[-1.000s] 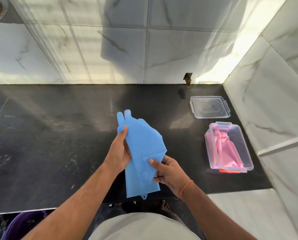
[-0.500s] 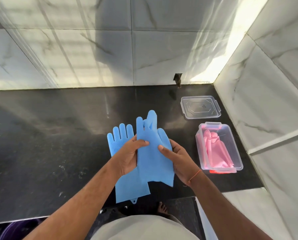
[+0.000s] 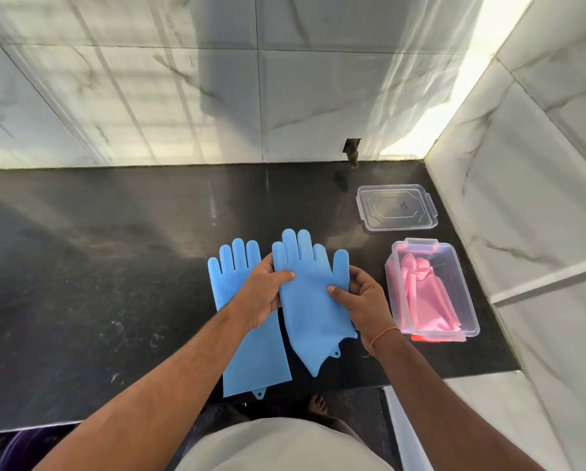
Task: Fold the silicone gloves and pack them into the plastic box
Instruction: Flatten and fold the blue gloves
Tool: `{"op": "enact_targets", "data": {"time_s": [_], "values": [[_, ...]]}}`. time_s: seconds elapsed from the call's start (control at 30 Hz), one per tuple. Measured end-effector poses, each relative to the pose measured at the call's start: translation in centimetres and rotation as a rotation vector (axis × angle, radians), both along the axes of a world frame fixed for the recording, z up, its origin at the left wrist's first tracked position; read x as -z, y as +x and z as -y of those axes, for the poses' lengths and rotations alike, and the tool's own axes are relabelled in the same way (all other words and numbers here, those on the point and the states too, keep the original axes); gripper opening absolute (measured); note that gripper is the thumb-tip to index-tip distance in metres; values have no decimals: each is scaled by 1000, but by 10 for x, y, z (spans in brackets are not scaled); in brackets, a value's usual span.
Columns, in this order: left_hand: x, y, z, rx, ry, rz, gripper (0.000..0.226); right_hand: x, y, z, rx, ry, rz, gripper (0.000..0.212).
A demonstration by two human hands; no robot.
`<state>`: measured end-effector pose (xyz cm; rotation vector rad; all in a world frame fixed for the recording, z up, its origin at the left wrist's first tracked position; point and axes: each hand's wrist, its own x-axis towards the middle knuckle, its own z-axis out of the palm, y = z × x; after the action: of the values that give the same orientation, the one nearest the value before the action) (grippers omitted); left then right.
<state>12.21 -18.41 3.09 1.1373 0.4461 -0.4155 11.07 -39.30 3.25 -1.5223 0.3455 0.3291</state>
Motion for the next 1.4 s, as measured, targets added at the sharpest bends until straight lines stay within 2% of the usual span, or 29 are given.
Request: {"op": "enact_targets", "data": {"time_s": [0.1, 0.17, 0.23, 0.27, 0.37, 0.47, 0.53, 0.6, 0.67, 0.73, 0.83, 0.9, 0.97, 1.1, 1.27, 1.33, 1.4], "values": [[-5, 6, 10, -60, 117, 6, 54, -2, 4, -1, 31, -107, 30, 37], [-8, 7, 18, -8, 318, 17, 72, -9, 8, -1, 24, -347, 143, 35], [-16, 1, 30, 75, 476, 72, 68, -20, 12, -3, -28, -545, 280, 34], [-18, -3, 36, 90, 487, 103, 60, -26, 13, -6, -68, -581, 321, 37], [-21, -10, 49, 81, 198, 138, 46, -37, 15, -19, -283, -538, 300, 56], [-22, -12, 48, -8, -80, 21, 42, -40, 17, -27, -426, -222, 122, 62], [-17, -11, 44, -112, -207, -99, 40, -37, 17, -26, -371, -170, 161, 58], [-13, -10, 40, -193, -302, -177, 36, -32, 14, -24, -162, -281, 295, 53], [-10, -8, 36, -238, -351, -199, 32, -23, 11, -19, 39, -417, 319, 44], [-6, -8, 31, -253, -362, -177, 30, -15, 9, -14, 35, -399, 138, 48], [-3, -10, 27, -215, -384, -123, 34, -6, 4, -3, -154, -49, -261, 64], [1, -10, 26, -187, -380, -103, 43, 0, 0, 6, -304, 140, -352, 55], [2, -7, 26, -158, -359, -85, 50, 4, -3, 11, -359, 160, -321, 39], [3, 11, 28, -152, -281, -50, 29, 15, -1, 15, -149, 94, -223, 29], [5, 24, 18, -87, -186, -38, 41, 28, -3, 29, -130, -296, -85, 31], [6, 21, 18, -28, -51, 7, 43, 33, -8, 31, -144, -421, -65, 31], [8, 16, 22, 79, 281, 46, 55, 37, -13, 32, -156, -507, -47, 33]]}}
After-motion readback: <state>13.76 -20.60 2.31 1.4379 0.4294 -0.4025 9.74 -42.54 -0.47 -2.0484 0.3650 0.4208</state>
